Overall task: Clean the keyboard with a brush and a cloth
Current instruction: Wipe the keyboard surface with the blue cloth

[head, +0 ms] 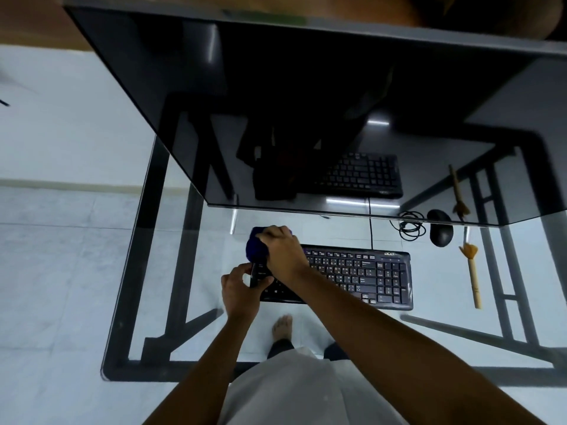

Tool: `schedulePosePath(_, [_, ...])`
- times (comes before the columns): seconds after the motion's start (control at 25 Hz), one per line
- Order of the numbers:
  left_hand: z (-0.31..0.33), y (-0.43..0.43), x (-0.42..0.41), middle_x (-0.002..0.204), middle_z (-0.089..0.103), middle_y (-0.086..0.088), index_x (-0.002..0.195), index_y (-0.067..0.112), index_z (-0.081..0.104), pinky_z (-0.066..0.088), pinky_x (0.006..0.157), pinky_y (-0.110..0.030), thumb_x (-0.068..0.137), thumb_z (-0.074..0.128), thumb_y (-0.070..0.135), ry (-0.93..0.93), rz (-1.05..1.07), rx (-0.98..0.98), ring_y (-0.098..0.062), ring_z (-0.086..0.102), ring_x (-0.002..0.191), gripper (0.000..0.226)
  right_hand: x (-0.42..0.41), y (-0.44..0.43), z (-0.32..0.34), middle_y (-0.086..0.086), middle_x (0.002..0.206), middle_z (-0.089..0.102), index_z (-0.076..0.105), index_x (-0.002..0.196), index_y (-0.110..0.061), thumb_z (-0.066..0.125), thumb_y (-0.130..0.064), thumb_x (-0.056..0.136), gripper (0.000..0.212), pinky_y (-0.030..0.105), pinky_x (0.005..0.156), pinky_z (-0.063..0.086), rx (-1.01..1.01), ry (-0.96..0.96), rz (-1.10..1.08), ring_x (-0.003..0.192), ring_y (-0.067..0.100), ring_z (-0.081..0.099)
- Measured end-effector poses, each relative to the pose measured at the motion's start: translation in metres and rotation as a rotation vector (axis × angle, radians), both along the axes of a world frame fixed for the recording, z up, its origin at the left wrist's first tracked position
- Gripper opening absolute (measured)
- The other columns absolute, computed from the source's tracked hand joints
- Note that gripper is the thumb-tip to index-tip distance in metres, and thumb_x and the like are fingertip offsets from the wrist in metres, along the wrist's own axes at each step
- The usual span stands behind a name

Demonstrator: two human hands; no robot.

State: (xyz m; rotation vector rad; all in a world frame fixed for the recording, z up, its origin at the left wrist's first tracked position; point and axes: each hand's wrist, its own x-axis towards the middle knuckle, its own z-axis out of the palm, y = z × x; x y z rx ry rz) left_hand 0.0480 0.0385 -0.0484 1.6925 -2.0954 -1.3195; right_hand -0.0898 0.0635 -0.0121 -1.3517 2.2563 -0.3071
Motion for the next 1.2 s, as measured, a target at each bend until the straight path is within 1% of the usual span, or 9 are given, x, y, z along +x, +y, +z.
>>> schedulePosePath(0.16, [-0.001, -0.001, 0.000, 0.111, 0.068, 0.002, 0.110, 0.018, 0.065, 0.045, 0.078, -0.030, 0.068, 0.082, 0.039, -0.007, 0.022, 0.004, -0.013, 0.048, 0.102, 0.050, -0.008, 0.006, 0.001, 0.006, 0.137, 0.048, 0.048, 0.137, -0.019, 0.064, -0.005, 0.077, 0.063, 0.043, 0.102, 0.042, 0.001, 0.010, 0.055, 0.125, 0.028, 0.040])
schedulePosePath(0.28, [-0.003, 0.000, 0.002, 0.108, 0.066, 0.004, 0.109, 0.019, 0.065, 0.041, 0.077, -0.029, 0.066, 0.083, 0.040, 0.001, 0.023, 0.012, -0.008, 0.043, 0.101, 0.050, -0.043, 0.058, 0.002, 0.004, 0.136, 0.050, 0.050, 0.136, -0.022, 0.066, -0.006, 0.077, 0.063, 0.043, 0.100, 0.043, 0.036, 0.079, -0.037, 0.122, 0.026, 0.042])
schedulePosePath(0.4, [-0.006, -0.002, 0.004, 0.107, 0.066, 0.005, 0.107, 0.020, 0.065, 0.042, 0.076, -0.030, 0.066, 0.082, 0.042, 0.003, 0.022, 0.008, -0.009, 0.043, 0.100, 0.051, -0.072, 0.092, 0.008, 0.003, 0.137, 0.049, 0.050, 0.136, -0.022, 0.065, -0.007, 0.079, 0.061, 0.041, 0.102, 0.041, 0.139, 0.089, -0.114, 0.123, 0.026, 0.041])
schedulePosePath(0.48, [-0.008, -0.002, 0.004, 0.107, 0.067, 0.004, 0.108, 0.020, 0.065, 0.044, 0.076, -0.032, 0.066, 0.082, 0.043, 0.004, 0.017, 0.008, -0.010, 0.044, 0.101, 0.051, -0.072, 0.082, 0.010, 0.003, 0.136, 0.050, 0.050, 0.136, -0.021, 0.066, -0.008, 0.079, 0.060, 0.041, 0.102, 0.040, 0.148, 0.078, -0.083, 0.122, 0.026, 0.041])
schedulePosePath(0.64, [-0.007, -0.001, 0.002, 0.108, 0.067, 0.003, 0.108, 0.020, 0.065, 0.045, 0.076, -0.031, 0.067, 0.082, 0.042, -0.006, 0.013, -0.002, -0.010, 0.044, 0.099, 0.050, -0.024, 0.022, 0.001, 0.003, 0.134, 0.051, 0.053, 0.133, -0.020, 0.068, -0.009, 0.075, 0.061, 0.044, 0.099, 0.043, 0.039, 0.036, 0.047, 0.120, 0.027, 0.042])
schedulePosePath(0.8, [-0.007, 0.001, 0.001, 0.109, 0.069, 0.002, 0.107, 0.019, 0.065, 0.046, 0.077, -0.030, 0.068, 0.081, 0.042, -0.024, 0.022, -0.029, -0.012, 0.048, 0.098, 0.048, 0.001, -0.003, 0.000, 0.003, 0.138, 0.047, 0.049, 0.135, -0.020, 0.066, -0.009, 0.077, 0.062, 0.043, 0.102, 0.039, 0.005, 0.019, 0.001, 0.126, 0.027, 0.038])
schedulePosePath(0.92, [-0.006, 0.001, 0.003, 0.106, 0.068, 0.003, 0.103, 0.018, 0.065, 0.046, 0.075, -0.031, 0.067, 0.082, 0.043, -0.013, 0.008, -0.042, -0.010, 0.046, 0.097, 0.047, -0.025, 0.040, 0.002, 0.003, 0.135, 0.051, 0.052, 0.133, -0.021, 0.068, -0.006, 0.074, 0.063, 0.045, 0.099, 0.044, 0.002, 0.074, -0.039, 0.123, 0.028, 0.042])
schedulePosePath(1.08, [-0.005, 0.001, 0.003, 0.105, 0.068, 0.002, 0.102, 0.017, 0.065, 0.049, 0.077, -0.035, 0.066, 0.083, 0.043, -0.002, 0.015, -0.044, -0.015, 0.050, 0.101, 0.048, -0.089, 0.134, 0.006, 0.004, 0.133, 0.054, 0.055, 0.131, -0.021, 0.069, -0.002, 0.074, 0.062, 0.048, 0.101, 0.043, 0.128, 0.149, -0.271, 0.121, 0.026, 0.044])
schedulePosePath(1.2, [-0.005, 0.001, 0.003, 0.106, 0.068, 0.001, 0.103, 0.016, 0.065, 0.047, 0.076, -0.035, 0.067, 0.082, 0.043, -0.006, -0.004, -0.062, -0.014, 0.048, 0.100, 0.048, -0.102, 0.146, 0.012, 0.003, 0.134, 0.054, 0.055, 0.132, -0.023, 0.066, -0.002, 0.076, 0.061, 0.048, 0.103, 0.041, 0.198, 0.164, -0.313, 0.123, 0.026, 0.042])
